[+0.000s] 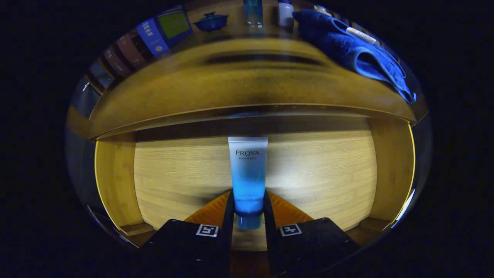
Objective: Pull open the drawer, take out the items inside it, and place them on the countertop above the cabinet.
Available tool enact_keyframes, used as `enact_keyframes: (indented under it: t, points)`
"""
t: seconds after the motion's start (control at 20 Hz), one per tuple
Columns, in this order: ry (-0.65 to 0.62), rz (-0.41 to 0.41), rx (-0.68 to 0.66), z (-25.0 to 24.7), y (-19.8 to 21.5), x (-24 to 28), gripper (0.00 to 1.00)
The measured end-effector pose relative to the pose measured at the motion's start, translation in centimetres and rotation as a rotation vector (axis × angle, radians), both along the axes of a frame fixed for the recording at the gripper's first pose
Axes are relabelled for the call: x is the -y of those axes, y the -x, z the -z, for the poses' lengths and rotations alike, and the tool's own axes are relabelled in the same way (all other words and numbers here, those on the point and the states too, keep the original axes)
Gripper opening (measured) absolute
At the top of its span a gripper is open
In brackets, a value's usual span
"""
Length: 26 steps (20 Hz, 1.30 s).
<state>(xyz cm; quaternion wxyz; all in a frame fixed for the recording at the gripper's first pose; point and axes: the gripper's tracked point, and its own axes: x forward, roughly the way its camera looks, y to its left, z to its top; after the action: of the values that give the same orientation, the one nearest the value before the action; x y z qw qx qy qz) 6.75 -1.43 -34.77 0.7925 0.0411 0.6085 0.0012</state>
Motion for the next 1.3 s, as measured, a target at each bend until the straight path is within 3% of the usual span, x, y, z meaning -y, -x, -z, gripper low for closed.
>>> enact_keyframes:
  t: [0.2, 0.45, 0.75, 1.05, 1.3]
  points:
    - [-0.033, -0.005, 0.049, -1.3, -0.3, 0.3, 0.42]
    - [-0.034, 0.015, 0.243, -8.1, -2.9, 1.4, 0.42]
    - [-0.008, -0.014, 0.406, -12.9, -11.6, 0.9, 0.42]
    - [0.025, -0.015, 0.417, -12.1, -19.3, 0.8, 0.42]
    - [0.029, 0.010, 0.319, -8.7, -23.0, 0.7, 0.42]
